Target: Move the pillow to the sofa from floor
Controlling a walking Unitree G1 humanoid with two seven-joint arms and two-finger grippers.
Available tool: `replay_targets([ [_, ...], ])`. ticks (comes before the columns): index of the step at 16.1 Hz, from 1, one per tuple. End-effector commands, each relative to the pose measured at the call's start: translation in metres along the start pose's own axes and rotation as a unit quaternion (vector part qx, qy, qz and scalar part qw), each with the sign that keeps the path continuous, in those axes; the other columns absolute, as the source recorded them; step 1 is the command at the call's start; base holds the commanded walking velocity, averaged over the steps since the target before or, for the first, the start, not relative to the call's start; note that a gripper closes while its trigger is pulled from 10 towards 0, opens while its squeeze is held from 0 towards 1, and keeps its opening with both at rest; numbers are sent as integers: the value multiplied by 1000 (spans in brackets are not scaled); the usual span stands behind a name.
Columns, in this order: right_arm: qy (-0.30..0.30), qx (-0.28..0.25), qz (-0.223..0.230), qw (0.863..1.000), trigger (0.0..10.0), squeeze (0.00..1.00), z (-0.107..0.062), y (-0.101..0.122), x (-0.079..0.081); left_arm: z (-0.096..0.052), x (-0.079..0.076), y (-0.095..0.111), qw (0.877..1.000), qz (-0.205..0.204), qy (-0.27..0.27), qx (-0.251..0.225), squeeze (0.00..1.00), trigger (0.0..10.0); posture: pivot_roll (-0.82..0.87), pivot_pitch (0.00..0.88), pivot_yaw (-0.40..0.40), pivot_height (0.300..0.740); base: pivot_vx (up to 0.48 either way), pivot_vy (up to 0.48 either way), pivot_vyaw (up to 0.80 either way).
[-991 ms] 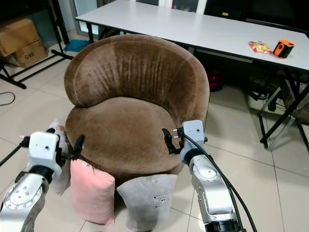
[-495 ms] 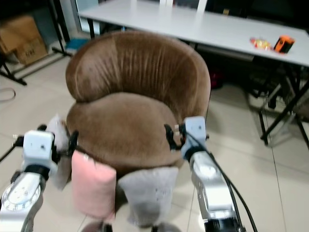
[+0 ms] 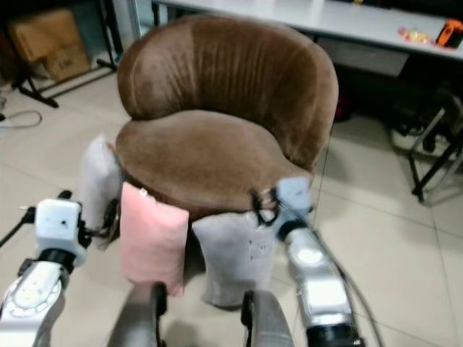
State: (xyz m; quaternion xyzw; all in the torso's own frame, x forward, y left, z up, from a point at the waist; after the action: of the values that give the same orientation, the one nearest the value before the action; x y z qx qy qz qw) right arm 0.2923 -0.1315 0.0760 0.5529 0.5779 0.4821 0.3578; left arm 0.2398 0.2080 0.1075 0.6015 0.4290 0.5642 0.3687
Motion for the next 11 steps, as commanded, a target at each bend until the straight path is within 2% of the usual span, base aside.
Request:
replay_targets([
  [1, -11, -22, -10, 1000, 10000, 0, 0, 12, -7, 3, -1, 10, 1000, -3, -5, -19, 0, 10000, -94, 0, -55, 600, 352, 0, 0],
  [11, -25, -17, -17, 999, 10000, 0, 3, 11, -8, 5, -1, 8, 1000, -4, -12, -17, 0, 10000, -92, 0, -51, 600, 398, 0, 0],
])
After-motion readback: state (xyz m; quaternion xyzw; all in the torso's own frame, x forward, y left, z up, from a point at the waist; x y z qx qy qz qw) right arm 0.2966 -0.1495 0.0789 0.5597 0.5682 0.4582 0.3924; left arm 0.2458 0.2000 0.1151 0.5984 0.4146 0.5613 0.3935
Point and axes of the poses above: a point about 5 cm out from each wrist's last joint towards the gripper, its own z axis pointing out of the wrist towards the gripper, its own y axis along the axis of the wrist's last joint, x = y × z, the point moved 2 cm from there along z, pointing out of the wrist towards the gripper, and after that the axes turned 7 degrees about z, right-handed, at the moved point
